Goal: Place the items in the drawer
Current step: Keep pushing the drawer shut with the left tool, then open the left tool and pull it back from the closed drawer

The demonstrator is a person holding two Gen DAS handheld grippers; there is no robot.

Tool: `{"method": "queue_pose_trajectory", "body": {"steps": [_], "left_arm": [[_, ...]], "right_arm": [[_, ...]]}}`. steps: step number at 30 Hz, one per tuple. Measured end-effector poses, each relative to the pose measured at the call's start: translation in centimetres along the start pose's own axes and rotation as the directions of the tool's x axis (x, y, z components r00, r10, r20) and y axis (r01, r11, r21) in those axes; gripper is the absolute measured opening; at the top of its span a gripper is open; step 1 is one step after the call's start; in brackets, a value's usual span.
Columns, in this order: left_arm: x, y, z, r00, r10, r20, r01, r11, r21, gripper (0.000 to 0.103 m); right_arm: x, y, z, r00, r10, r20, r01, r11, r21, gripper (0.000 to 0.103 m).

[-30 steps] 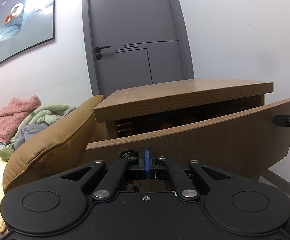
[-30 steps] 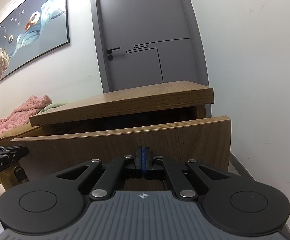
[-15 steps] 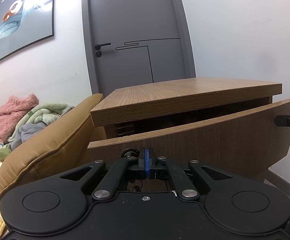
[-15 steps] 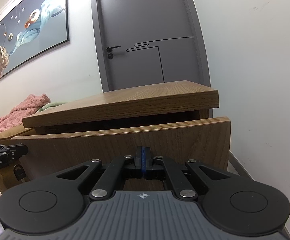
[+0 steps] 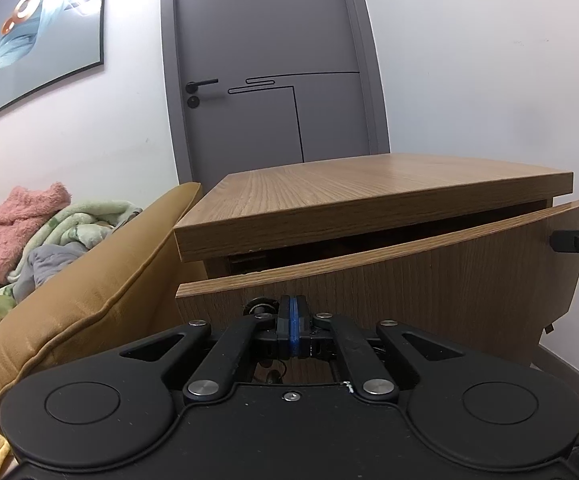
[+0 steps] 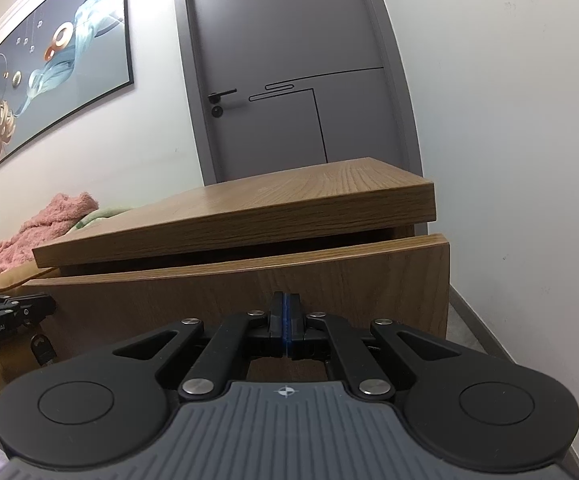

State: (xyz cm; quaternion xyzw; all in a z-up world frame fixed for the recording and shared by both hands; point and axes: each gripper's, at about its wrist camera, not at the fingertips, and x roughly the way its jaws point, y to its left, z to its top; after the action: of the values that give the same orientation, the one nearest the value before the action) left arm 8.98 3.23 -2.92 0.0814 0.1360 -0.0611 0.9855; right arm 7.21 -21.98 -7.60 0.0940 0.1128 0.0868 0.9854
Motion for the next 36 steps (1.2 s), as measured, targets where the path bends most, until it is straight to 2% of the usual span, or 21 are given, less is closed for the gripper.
{"method": "queue_pose_trajectory", "body": {"steps": [20,28,33,34,36], "left_arm": [[1.7,0.2,0.6,1.0,0.002,-0.002,-0.002,1.0,0.011,0.004],[1.2,0.9,0.8,1.0,-0.007,-0.008,0.007,0.999,-0.038,0.004],[-0.4,1.2,0.9,1.0,-0.019,0.013,0.02,0.998,-0.053,0.009],[-0.7,1.2,0.9,1.0,-0.023,0.014,0.023,0.998,-0.053,0.012],[-1.5,1.0,0.9,1.0,-0.027,0.016,0.028,0.998,-0.051,0.031]], "right_arm": [[1.5,0.2,0.5,0.999,-0.032,0.007,0.032,0.999,0.008,0.0],[1.3,0.2,0.4,1.0,-0.028,0.01,0.028,1.0,0.006,0.001],[0.3,1.1,0.4,1.0,-0.006,0.026,0.007,0.999,-0.039,0.001],[0.0,1.3,0.4,0.999,0.002,0.033,0.0,0.999,-0.047,0.001],[-0.6,1.8,0.5,0.999,0.016,0.047,-0.014,0.998,-0.063,0.001]]}}
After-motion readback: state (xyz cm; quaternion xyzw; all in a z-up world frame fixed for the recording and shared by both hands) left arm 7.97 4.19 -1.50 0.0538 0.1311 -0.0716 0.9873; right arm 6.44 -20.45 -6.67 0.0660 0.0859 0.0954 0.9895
